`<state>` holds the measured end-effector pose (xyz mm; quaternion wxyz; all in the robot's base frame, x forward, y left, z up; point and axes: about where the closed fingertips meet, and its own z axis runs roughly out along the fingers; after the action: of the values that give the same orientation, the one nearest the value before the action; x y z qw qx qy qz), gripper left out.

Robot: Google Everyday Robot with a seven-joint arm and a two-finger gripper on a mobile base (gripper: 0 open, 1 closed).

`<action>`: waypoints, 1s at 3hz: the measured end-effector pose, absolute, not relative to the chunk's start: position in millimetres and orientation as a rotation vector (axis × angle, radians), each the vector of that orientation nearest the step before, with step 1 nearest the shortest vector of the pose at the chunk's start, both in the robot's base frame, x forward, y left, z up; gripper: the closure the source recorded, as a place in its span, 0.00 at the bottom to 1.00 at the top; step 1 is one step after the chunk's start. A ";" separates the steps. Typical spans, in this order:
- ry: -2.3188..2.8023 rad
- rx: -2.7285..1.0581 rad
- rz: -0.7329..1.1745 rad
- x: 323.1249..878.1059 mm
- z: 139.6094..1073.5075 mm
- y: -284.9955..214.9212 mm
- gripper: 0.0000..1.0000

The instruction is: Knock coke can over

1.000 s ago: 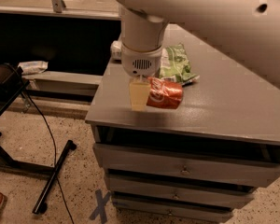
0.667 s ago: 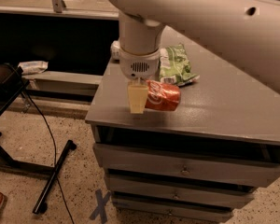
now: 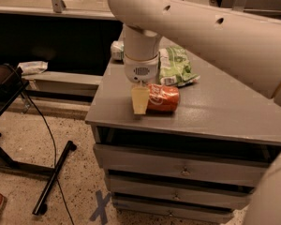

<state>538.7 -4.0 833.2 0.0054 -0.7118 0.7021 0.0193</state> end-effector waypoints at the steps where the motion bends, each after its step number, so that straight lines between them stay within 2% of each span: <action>1: 2.201 -2.226 0.064 542.6 828.8 -3.4 0.59; 3: 2.192 -2.217 0.060 544.4 828.6 -2.0 0.12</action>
Offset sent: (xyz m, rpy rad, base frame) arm 0.0042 0.0003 -0.0053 -0.0004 0.0048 -0.0027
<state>544.4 -2.0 828.6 0.0116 -0.7108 0.7030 0.0192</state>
